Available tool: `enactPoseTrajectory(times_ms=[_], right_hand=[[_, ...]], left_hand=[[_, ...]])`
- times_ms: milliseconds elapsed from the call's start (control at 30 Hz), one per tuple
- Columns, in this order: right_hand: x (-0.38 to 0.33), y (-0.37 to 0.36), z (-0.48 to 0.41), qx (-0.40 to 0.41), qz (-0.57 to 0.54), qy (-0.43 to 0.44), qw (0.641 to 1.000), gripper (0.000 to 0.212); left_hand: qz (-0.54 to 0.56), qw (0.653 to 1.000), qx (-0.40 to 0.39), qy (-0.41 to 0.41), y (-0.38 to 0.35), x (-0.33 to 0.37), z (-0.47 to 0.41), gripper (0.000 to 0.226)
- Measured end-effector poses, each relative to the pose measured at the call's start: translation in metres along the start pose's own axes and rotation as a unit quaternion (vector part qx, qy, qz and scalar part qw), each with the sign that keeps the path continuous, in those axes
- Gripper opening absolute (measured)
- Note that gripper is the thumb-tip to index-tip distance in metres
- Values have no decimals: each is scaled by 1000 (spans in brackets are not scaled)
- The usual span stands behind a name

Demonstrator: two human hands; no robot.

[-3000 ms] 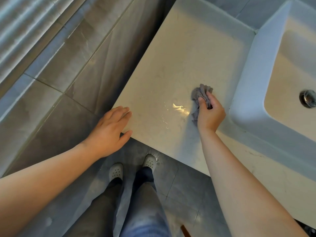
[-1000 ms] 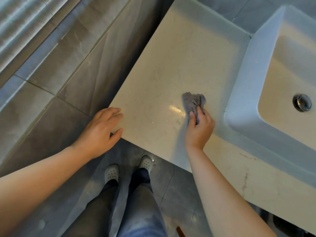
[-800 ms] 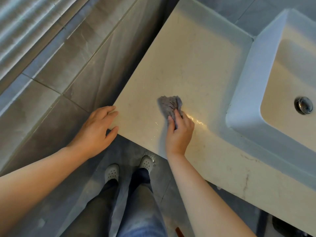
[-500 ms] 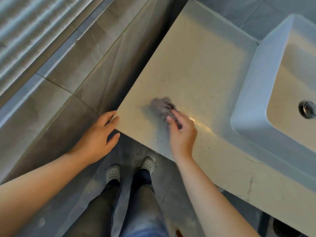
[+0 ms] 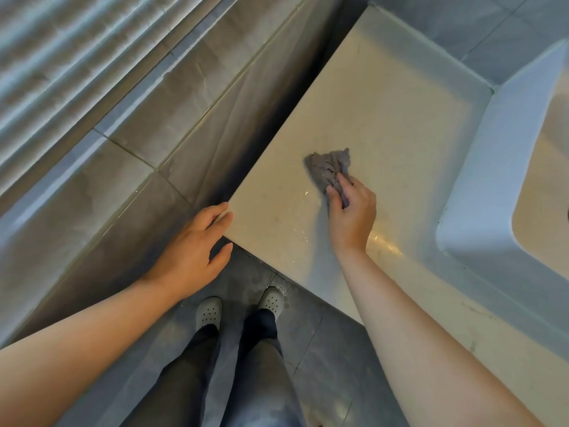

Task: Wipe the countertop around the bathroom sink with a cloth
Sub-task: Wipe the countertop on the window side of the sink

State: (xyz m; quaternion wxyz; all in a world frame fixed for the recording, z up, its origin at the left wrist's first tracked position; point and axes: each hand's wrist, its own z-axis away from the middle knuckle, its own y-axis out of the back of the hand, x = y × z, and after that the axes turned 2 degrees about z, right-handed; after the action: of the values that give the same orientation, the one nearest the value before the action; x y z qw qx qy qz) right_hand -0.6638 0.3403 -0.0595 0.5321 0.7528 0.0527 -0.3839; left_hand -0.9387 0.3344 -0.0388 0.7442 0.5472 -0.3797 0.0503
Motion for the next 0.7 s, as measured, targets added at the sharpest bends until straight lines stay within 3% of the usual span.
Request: enactPoseTrajectory(times_ms=[167,300,367,500,700], right_hand=[[-24,3,48,-65,-30,24,997,33],[-42,25,49,-147,-182,-78,969,31],[-44,34,25,-110,-219,-106,964,31],[-37,33,-55,-3,-183,-93,979,31],[-20,-8,-141,14,-99,-80,992,33]], left_hand=[[11,1000,6,13,-2,-1,1,57],[32,999,20,15,0,1,-2,52],[52,998,30,27,2,3,-4,48],[78,995,49,43,3,7,-7,43],[87,991,73,71,-2,9,-10,53]])
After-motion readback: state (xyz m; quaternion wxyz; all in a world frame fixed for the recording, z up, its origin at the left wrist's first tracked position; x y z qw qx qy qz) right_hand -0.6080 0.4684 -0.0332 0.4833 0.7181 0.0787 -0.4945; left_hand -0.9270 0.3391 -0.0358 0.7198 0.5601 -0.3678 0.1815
